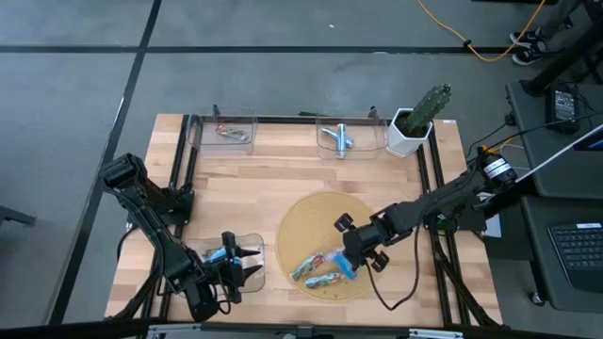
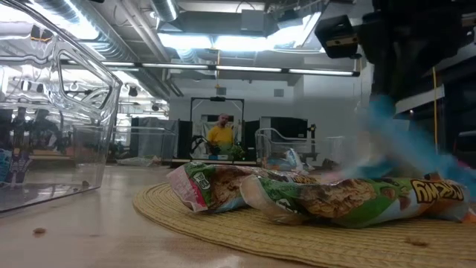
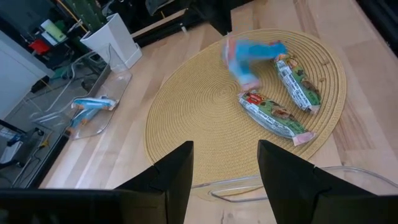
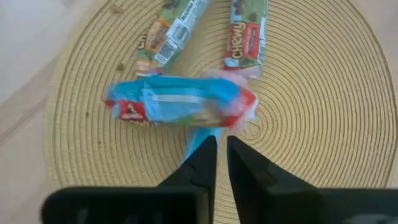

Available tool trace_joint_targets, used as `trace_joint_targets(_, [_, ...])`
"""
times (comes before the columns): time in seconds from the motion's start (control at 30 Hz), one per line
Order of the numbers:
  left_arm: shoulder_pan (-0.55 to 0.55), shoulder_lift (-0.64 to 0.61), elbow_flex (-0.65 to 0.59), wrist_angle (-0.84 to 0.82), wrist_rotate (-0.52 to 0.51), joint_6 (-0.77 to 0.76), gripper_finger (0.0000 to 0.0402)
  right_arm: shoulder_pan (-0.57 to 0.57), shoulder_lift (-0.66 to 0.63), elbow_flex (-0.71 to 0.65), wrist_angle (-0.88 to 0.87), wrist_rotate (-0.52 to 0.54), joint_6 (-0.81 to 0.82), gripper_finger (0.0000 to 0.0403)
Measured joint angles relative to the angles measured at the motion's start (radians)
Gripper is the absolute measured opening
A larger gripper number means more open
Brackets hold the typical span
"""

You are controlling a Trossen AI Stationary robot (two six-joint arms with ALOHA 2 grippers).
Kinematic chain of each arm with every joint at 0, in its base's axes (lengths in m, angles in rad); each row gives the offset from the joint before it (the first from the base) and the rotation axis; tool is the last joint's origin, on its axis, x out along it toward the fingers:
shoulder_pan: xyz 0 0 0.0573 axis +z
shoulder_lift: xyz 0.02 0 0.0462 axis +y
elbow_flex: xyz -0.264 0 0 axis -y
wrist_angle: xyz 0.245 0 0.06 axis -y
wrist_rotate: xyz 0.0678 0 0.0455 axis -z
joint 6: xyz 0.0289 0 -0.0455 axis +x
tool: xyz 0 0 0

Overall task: Pick and place Granola Bars by type
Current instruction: Put the red granola bar into the top left transparent bin

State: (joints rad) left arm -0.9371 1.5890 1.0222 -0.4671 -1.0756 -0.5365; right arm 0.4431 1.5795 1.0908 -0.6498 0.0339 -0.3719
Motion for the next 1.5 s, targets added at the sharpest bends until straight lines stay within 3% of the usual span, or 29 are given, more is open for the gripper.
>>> trace_joint_targets(0.4, [0.0,0.0,0.0,0.0,0.0,0.0,0.0171,-0.007,0.001,-0.001,0.004,-0.001,0.004,0.0139])
trace_joint_targets(0.63, [0.0,0.0,0.0,0.0,0.0,0.0,0.0171,0.006,0.031,-0.001,0.081,-0.034,-0.031,0.0176])
trace_joint_targets(1.07, [0.0,0.0,0.0,0.002,0.0,0.0,0.0171,0.02,0.145,-0.002,0.096,-0.026,-0.305,0.0216])
trace_joint_targets(1.5, [0.0,0.0,0.0,0.001,0.0,0.0,0.0171,0.072,0.147,-0.002,0.146,0.093,-0.676,0.0218])
